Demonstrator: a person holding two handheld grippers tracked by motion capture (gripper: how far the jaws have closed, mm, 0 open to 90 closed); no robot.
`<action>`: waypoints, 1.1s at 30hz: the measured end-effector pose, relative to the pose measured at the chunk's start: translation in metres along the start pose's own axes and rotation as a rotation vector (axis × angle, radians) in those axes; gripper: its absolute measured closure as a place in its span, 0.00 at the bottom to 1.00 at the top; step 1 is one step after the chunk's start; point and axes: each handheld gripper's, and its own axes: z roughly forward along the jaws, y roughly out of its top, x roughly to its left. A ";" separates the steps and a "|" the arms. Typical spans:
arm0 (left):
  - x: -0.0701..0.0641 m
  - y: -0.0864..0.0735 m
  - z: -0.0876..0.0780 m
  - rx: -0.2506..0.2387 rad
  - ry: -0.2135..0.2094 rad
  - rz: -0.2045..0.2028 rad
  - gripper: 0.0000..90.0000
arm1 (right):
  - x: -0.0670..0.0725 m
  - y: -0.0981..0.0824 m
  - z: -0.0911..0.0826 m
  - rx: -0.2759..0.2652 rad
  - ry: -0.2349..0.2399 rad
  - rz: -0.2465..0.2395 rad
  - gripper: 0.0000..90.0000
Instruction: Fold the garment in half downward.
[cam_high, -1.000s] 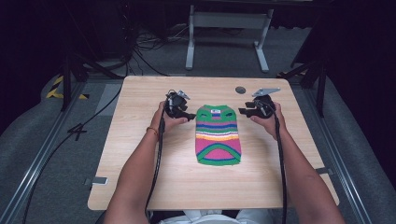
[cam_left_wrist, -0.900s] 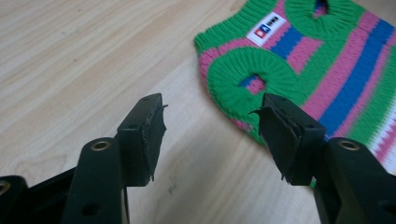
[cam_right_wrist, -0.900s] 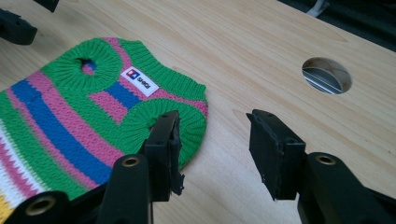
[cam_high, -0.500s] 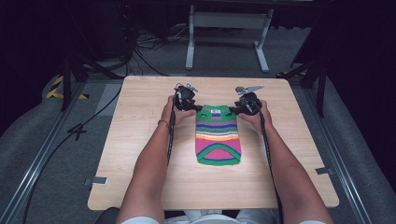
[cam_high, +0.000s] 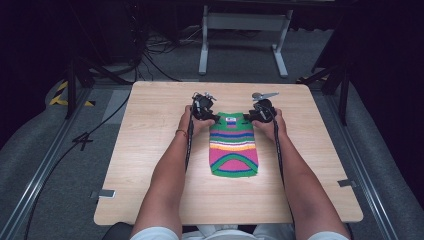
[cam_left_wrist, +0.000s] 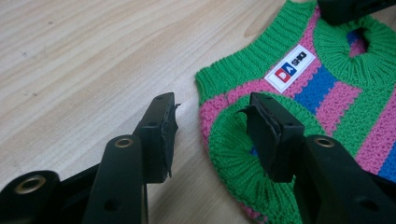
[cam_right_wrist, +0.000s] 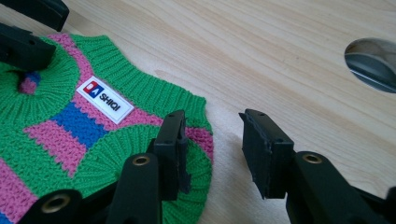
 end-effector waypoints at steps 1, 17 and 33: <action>0.001 0.000 0.000 -0.021 -0.011 -0.022 0.59 | 0.000 0.000 0.001 -0.004 0.000 0.006 0.68; -0.011 0.006 0.004 0.034 0.031 0.097 0.91 | 0.008 0.001 0.002 0.019 0.036 -0.013 0.93; -0.012 0.013 -0.018 -0.052 0.077 0.078 0.92 | 0.016 0.018 -0.020 -0.073 0.051 -0.068 0.95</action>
